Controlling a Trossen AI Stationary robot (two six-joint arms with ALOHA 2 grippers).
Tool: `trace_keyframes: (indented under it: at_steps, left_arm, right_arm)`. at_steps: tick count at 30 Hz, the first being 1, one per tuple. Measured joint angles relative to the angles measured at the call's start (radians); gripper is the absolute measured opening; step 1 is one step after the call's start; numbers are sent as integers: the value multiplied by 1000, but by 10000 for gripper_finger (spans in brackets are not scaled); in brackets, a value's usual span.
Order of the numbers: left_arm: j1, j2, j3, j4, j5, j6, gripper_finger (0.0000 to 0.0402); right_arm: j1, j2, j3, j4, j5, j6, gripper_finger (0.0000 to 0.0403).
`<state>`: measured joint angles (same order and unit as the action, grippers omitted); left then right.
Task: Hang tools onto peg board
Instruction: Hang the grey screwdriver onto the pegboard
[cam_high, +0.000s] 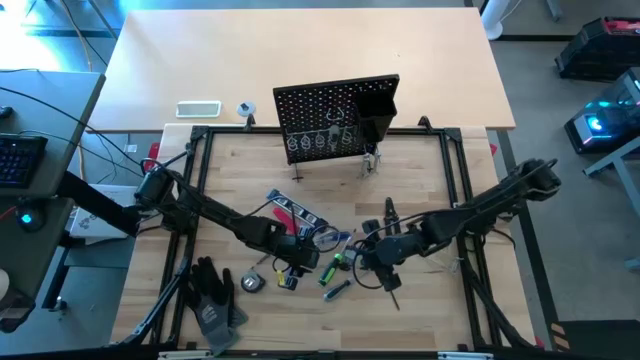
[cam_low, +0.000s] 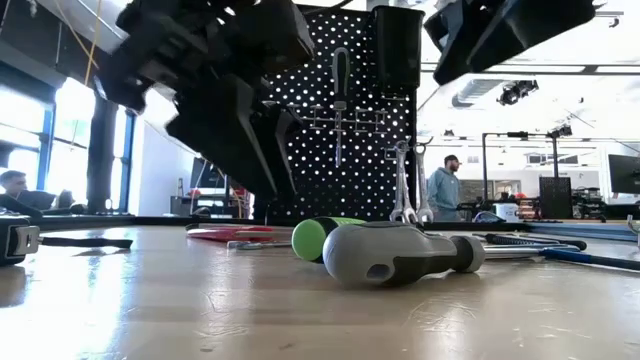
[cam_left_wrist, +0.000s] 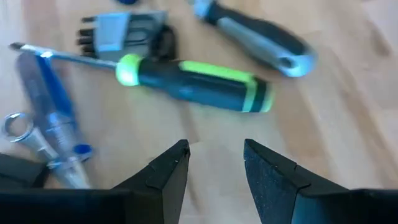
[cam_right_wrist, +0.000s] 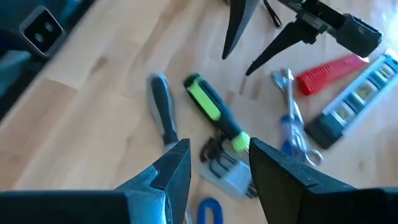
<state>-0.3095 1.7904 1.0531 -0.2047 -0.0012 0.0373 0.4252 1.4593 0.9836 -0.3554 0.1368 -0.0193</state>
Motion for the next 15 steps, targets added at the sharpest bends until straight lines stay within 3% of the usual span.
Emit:
trace_keyframes:
  at_steps: [6, 15]
  left_arm:
    - [-47, -9, 0, 25, -1, -1, 146]
    - [-86, -9, -1, 33, -39, -34, 146]
  right_arm:
    - [0, 135, -16, 167, -127, -9, 154]
    - [3, 345, -2, 283, -208, -8, 154]
